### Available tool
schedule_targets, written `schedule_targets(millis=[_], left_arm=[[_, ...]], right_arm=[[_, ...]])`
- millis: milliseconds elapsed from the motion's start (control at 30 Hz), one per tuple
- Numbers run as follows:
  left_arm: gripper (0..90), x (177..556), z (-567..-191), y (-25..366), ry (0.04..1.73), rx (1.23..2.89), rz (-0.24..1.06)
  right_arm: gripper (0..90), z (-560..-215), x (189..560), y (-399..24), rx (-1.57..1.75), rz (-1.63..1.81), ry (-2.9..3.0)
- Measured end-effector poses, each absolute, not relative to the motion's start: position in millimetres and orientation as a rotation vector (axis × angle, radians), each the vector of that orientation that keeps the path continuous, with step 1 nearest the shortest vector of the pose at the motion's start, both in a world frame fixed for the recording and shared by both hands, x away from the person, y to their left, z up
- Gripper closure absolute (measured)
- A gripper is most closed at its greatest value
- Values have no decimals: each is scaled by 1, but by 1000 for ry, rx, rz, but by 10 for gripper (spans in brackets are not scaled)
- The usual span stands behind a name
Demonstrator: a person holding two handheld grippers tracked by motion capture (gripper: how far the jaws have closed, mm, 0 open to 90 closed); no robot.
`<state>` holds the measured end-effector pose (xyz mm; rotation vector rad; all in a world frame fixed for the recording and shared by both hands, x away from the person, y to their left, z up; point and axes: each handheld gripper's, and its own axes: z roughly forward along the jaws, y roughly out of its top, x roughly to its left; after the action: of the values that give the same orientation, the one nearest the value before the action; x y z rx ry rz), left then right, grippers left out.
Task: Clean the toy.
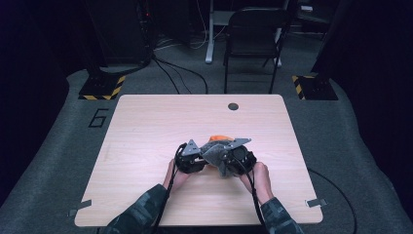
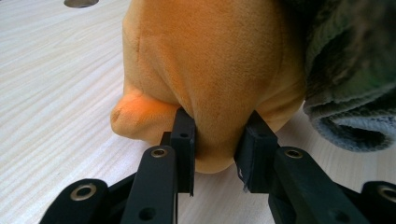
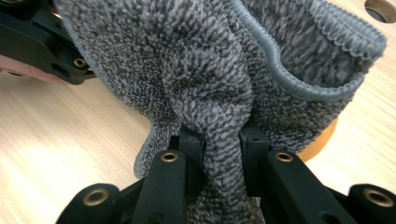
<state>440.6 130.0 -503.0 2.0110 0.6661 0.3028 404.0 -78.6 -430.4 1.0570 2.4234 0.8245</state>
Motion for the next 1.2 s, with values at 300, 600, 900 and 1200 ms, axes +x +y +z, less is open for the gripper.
schedule_targets(millis=[300, 600, 900, 1200], left_arm=[[724, 440, -503, 129, 665, 2023, 309], [724, 442, -504, 128, 656, 2015, 305], [723, 443, -506, 128, 656, 2007, 301], [722, 444, -506, 129, 655, 2000, 286]], right_arm=[[766, -436, 412, -90, 1086, 800, 2476], [766, -445, 423, -106, 1158, 710, 2521], [758, -465, 438, -129, 1308, 660, 2518], [747, -490, 452, -145, 1414, 663, 2422]])
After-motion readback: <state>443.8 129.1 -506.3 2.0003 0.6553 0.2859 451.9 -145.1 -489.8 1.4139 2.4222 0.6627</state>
